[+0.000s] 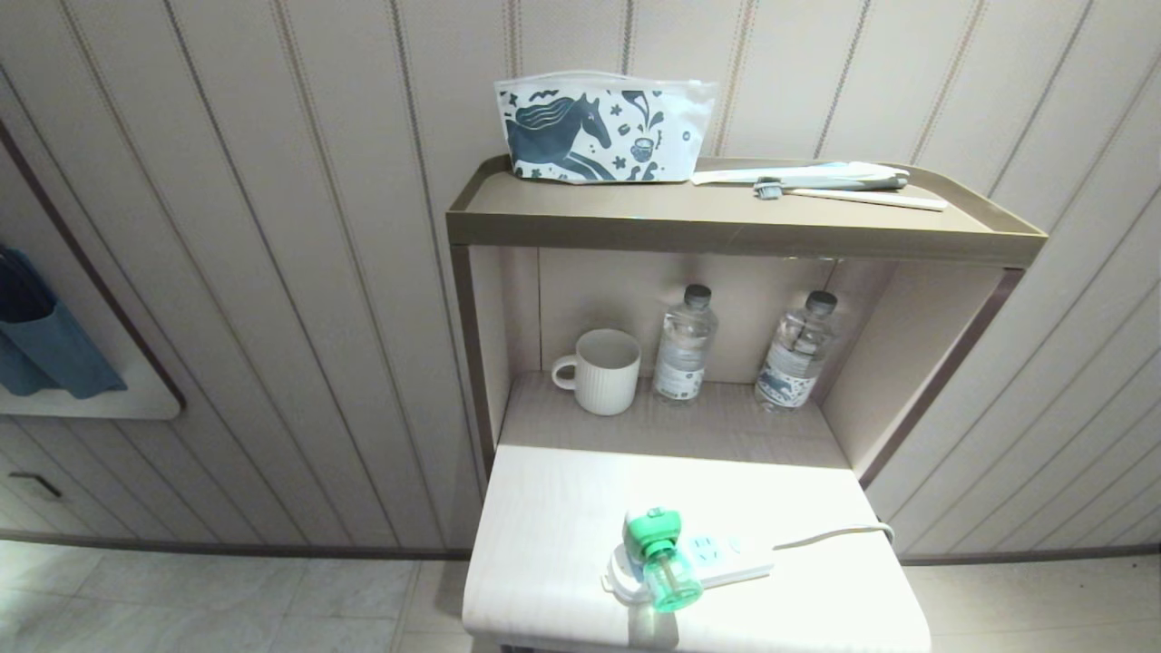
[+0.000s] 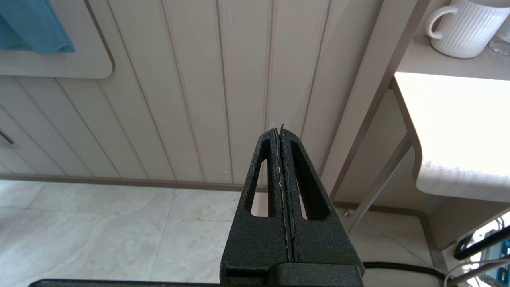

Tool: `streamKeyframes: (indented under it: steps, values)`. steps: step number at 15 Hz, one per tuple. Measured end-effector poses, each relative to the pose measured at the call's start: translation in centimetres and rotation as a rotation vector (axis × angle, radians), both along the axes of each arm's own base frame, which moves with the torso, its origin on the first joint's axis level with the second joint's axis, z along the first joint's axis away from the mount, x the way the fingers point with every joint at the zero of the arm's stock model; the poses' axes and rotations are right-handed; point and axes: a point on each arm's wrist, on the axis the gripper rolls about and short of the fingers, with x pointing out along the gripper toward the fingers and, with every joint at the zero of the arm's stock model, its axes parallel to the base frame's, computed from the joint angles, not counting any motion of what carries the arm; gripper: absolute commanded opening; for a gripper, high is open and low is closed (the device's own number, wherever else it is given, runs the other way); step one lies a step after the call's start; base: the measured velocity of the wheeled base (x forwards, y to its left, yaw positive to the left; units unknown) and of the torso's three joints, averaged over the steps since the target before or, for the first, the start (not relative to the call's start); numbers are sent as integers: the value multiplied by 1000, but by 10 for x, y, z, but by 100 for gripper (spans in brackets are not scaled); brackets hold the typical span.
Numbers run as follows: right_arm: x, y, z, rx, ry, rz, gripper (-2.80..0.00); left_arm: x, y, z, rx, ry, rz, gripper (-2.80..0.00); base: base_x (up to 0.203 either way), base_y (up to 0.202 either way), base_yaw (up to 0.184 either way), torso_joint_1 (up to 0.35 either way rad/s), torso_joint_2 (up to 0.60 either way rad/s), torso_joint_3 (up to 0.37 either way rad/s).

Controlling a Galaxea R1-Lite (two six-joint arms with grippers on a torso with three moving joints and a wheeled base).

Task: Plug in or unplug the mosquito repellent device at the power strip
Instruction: Hold the socket with your right hand and unplug it with your left hand

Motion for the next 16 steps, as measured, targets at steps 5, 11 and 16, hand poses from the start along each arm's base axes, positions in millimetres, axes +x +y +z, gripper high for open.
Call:
streamKeyframes:
  steps: [5,11,16]
  values:
    - [0,0,0,-5,0,0,-280,0,0,0,0,0,0,-280,0,0,0,0,0,0]
    - [0,0,0,-12,-2,0,-280,0,0,0,0,0,-1,-280,0,0,0,0,0,0]
    - [0,0,0,5,-1,-2,-280,0,0,0,0,-1,0,-280,0,0,0,0,0,0]
